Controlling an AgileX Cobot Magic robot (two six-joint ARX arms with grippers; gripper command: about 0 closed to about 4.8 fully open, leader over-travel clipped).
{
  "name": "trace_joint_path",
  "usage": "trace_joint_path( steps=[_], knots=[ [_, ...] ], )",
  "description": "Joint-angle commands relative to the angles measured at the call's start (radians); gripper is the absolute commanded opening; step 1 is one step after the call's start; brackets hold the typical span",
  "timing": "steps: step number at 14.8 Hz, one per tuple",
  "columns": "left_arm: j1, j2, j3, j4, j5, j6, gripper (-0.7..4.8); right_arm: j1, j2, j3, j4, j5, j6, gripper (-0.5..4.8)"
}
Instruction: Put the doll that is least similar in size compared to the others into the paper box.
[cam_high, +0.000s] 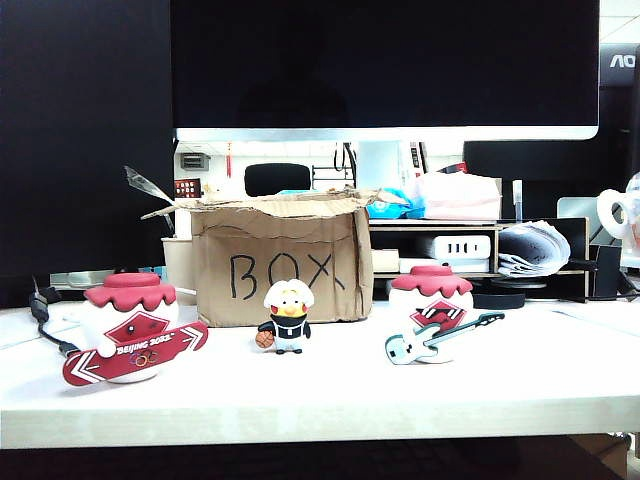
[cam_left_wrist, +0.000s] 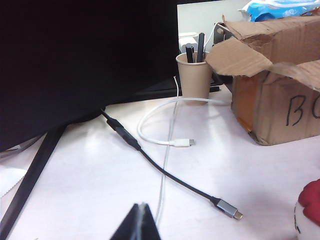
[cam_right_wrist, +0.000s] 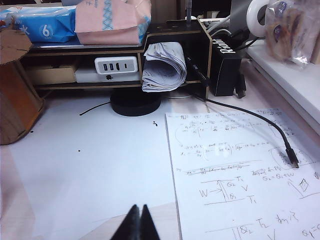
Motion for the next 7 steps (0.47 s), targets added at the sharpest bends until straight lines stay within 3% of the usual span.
trace_joint_path(
  steps=[1, 3, 7],
  knots=[
    [0.000, 0.000, 0.001, 0.012, 0.004, 0.000, -0.05, 0.000, 0.000, -0.007, 0.011, 0.000, 0.002, 0.01],
    [-0.020, 0.000, 0.000, 0.012, 0.003, 0.000, -0.05, 0.000, 0.000, -0.007, 0.011, 0.000, 0.002, 0.01],
    [-0.223, 0.015, 0.000, 0.013, 0.004, 0.000, -0.05, 0.000, 0.000, -0.007, 0.011, 0.000, 0.002, 0.01]
  ],
)
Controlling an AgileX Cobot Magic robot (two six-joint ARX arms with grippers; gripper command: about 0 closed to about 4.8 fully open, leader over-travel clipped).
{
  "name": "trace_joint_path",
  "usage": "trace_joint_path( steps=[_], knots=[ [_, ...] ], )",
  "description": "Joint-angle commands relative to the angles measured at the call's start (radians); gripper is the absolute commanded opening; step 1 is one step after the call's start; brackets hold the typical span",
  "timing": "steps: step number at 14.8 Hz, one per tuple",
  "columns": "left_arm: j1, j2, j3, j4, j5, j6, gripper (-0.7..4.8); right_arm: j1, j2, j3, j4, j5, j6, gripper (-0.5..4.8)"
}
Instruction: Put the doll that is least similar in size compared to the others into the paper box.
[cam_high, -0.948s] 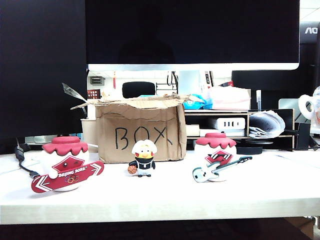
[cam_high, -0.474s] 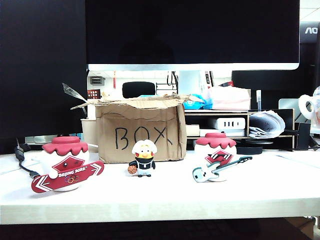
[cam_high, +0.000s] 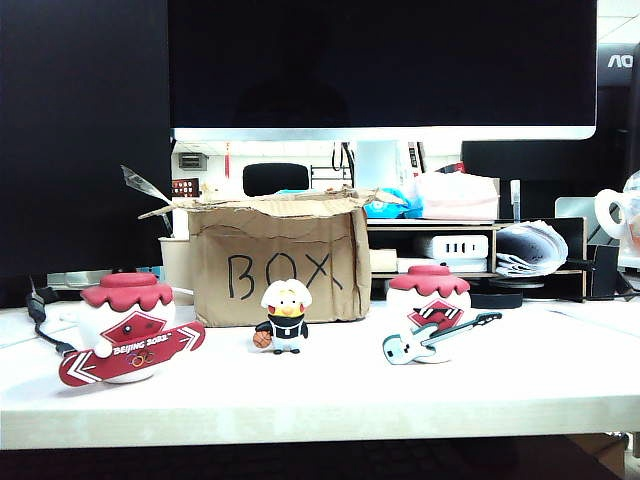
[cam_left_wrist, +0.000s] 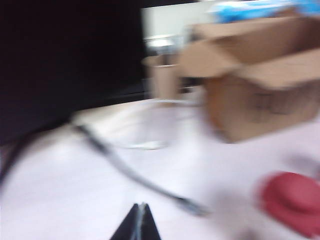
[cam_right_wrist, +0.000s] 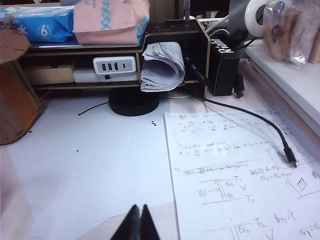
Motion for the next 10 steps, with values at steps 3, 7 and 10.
trace_joint_path(
  steps=[3, 7, 10],
  knots=[
    [-0.278, 0.138, 0.001, 0.013, 0.004, 0.000, -0.05, 0.000, 0.000, -0.007, 0.011, 0.000, 0.002, 0.01],
    [-0.426, 0.198, 0.001, 0.005, 0.004, 0.000, -0.05, 0.001, 0.000, -0.007, 0.012, -0.003, 0.002, 0.01],
    [-0.492, 0.200, 0.001, 0.004, 0.005, 0.000, -0.05, 0.001, 0.000, -0.006, 0.019, -0.076, 0.063, 0.01]
  ],
)
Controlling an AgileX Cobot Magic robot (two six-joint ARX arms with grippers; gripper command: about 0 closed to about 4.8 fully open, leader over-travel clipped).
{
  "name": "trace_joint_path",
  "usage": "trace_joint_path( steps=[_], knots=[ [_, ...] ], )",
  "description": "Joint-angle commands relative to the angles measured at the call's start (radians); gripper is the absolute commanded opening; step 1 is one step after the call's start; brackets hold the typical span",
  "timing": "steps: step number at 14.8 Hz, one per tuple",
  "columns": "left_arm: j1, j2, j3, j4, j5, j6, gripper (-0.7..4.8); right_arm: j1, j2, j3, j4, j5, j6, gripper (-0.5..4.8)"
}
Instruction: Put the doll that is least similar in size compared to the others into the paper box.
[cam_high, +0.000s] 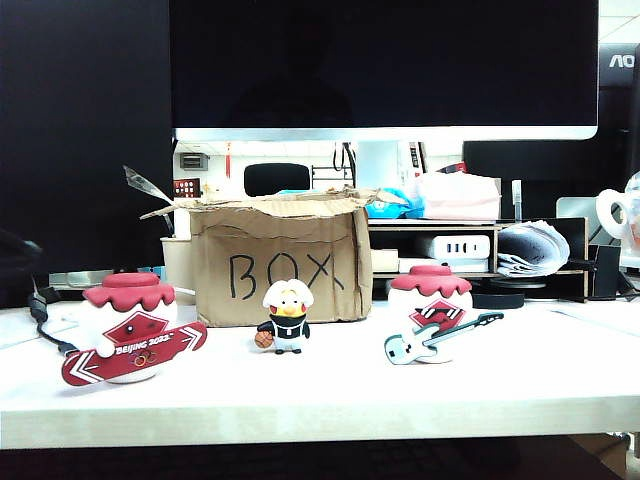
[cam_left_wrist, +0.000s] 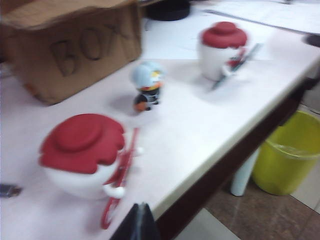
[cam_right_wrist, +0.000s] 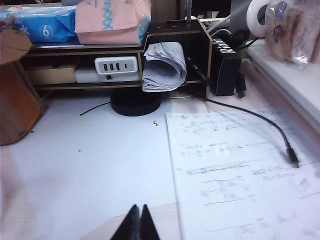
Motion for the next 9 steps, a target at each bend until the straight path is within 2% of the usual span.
trace_joint_path(
  steps=[1, 2, 4, 6, 7, 8, 9],
  knots=[
    [-0.002, 0.002, 0.001, 0.009, 0.003, 0.001, -0.05, 0.001, 0.000, -0.006, 0.035, -0.122, 0.093, 0.01],
    [-0.002, 0.002, 0.001, 0.009, 0.003, 0.000, -0.05, 0.001, 0.000, -0.006, 0.051, -0.166, 0.133, 0.01],
    [-0.002, 0.002, 0.001, 0.009, 0.003, 0.001, -0.05, 0.003, 0.000, -0.006, 0.129, -0.313, 0.301, 0.00],
    [-0.002, 0.002, 0.001, 0.009, 0.003, 0.000, -0.05, 0.008, 0.000, -0.005, 0.186, -0.433, 0.373, -0.01],
    [-0.002, 0.002, 0.001, 0.009, 0.003, 0.000, -0.05, 0.016, 0.000, -0.005, 0.185, -0.452, 0.416, -0.02],
    [-0.002, 0.002, 0.001, 0.009, 0.003, 0.000, -0.05, 0.051, 0.000, -0.003, 0.183, -0.459, 0.592, -0.03],
    [-0.002, 0.002, 0.001, 0.009, 0.003, 0.000, -0.05, 0.090, 0.000, 0.003, 0.163, -0.462, 0.626, -0.03]
  ],
)
